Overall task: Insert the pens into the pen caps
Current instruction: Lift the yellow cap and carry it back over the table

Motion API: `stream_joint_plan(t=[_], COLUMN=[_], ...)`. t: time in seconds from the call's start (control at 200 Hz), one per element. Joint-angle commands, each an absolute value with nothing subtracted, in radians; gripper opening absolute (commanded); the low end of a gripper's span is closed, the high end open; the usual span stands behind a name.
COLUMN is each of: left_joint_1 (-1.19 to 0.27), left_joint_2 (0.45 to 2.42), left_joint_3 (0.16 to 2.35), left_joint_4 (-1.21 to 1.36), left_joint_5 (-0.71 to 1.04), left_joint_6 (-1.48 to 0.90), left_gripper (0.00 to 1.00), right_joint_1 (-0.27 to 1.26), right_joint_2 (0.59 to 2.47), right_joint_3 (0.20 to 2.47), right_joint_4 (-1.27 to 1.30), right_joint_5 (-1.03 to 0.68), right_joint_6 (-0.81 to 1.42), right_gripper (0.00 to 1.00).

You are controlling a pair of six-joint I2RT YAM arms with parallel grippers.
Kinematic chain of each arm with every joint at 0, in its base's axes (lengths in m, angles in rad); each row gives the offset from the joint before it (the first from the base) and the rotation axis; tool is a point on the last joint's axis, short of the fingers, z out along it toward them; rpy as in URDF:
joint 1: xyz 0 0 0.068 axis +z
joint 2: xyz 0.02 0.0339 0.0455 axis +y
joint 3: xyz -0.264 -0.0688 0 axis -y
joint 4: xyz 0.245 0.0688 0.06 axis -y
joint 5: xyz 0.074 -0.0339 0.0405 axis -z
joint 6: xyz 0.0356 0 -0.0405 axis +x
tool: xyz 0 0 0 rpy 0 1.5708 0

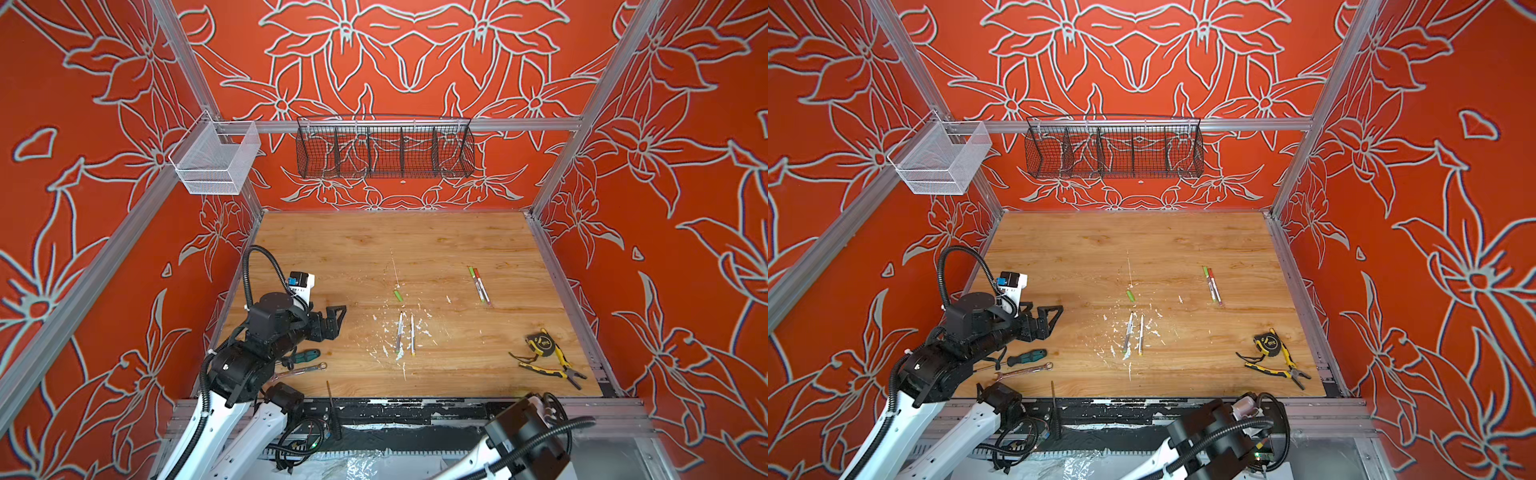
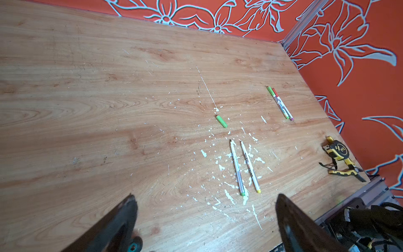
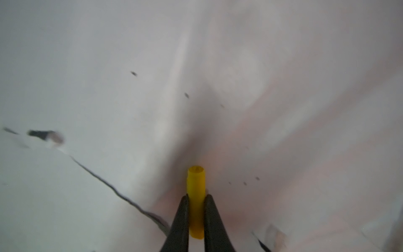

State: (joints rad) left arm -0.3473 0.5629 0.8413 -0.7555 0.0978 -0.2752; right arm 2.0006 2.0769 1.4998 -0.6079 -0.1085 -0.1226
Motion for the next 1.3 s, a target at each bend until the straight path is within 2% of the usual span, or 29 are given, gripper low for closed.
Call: stream_joint_plan(t=[0.0, 0.425, 0.666, 0.806, 1.101, 1.296], left_joint_1=[-0.353, -0.353, -0.351, -0.35, -0.352, -0.352], left_joint_2=[0.554, 0.586, 0.571, 0.591, 0.67, 0.725], left_joint_3=[0.837, 0.838, 0.84, 0.842, 0.781, 0.748], left_joint_4=[-0.764, -0.762, -0.768, -0.759, -0.591, -0.509], left_joint_5=[0.074, 0.051, 0.015, 0.061, 0.419, 0.432], left_joint_6=[-0.282, -0.281, -0.284, -0.285, -0.376, -0.404], left_gripper=[0.97, 0.97, 0.97, 0.97, 0.97, 0.97], right_joint_1=[1.943, 1.638, 1.297, 1.12, 0.918, 0.775], right_joint_2=[1.997, 1.623, 1.466, 1.454, 1.437, 1.516], right_joint_3=[1.404, 1.059, 0.955, 0.969, 1.016, 1.096], right_joint_4=[-0.581, -0.475, -0.487, -0.528, -0.479, -0.551], right_joint_5=[-0.035, 0.114, 0.054, 0.011, -0.175, -0.227], right_joint_6=[-0.078, 0.049, 0.106, 0.089, 0.054, 0.058], right_gripper=[0.0, 0.0, 0.0, 0.0, 0.0, 0.0])
